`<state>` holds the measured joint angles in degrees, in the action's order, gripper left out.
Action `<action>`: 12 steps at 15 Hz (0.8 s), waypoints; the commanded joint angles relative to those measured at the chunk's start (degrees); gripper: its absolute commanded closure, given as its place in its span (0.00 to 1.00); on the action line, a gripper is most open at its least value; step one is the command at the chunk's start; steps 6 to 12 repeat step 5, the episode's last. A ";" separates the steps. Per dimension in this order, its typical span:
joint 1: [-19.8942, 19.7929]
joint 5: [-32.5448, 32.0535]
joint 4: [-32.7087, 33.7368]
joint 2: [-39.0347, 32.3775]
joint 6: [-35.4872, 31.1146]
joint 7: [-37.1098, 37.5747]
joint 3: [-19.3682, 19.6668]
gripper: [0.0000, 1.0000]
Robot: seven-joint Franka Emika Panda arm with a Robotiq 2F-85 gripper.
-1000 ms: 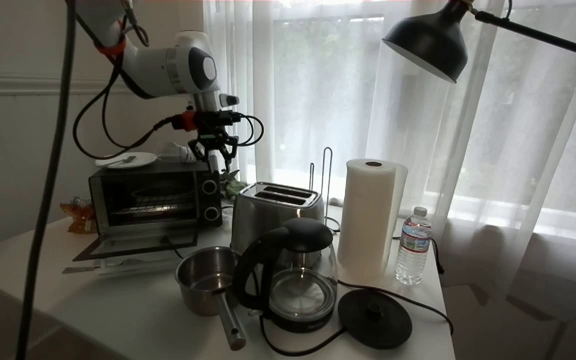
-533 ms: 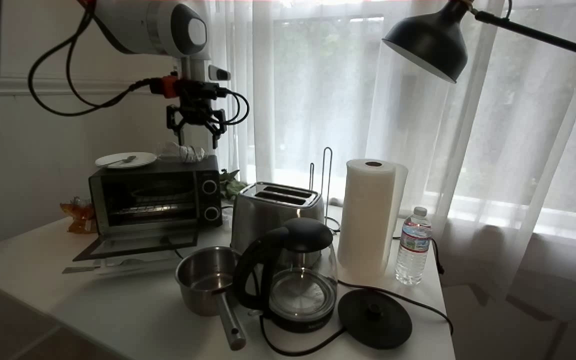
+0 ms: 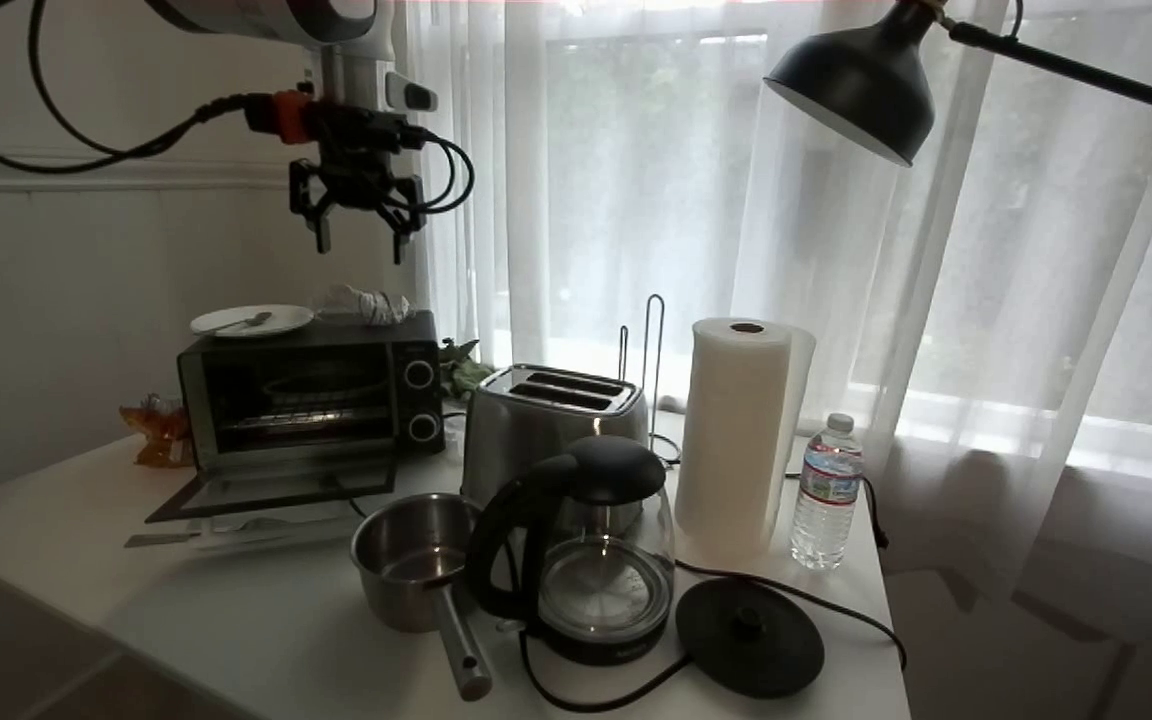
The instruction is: Turn the top right knob on the oven to the right twice
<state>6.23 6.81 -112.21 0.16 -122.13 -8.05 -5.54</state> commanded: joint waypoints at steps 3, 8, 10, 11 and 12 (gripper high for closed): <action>-0.02 1.03 -2.34 1.98 -0.33 -2.51 -0.06 0.00; -0.01 1.09 -2.97 2.25 -0.68 -2.85 -0.05 0.00; -0.01 1.09 -2.97 2.25 -0.68 -2.85 -0.05 0.00; -0.01 1.09 -2.97 2.25 -0.68 -2.85 -0.05 0.00; -0.01 1.09 -2.97 2.25 -0.68 -2.85 -0.05 0.00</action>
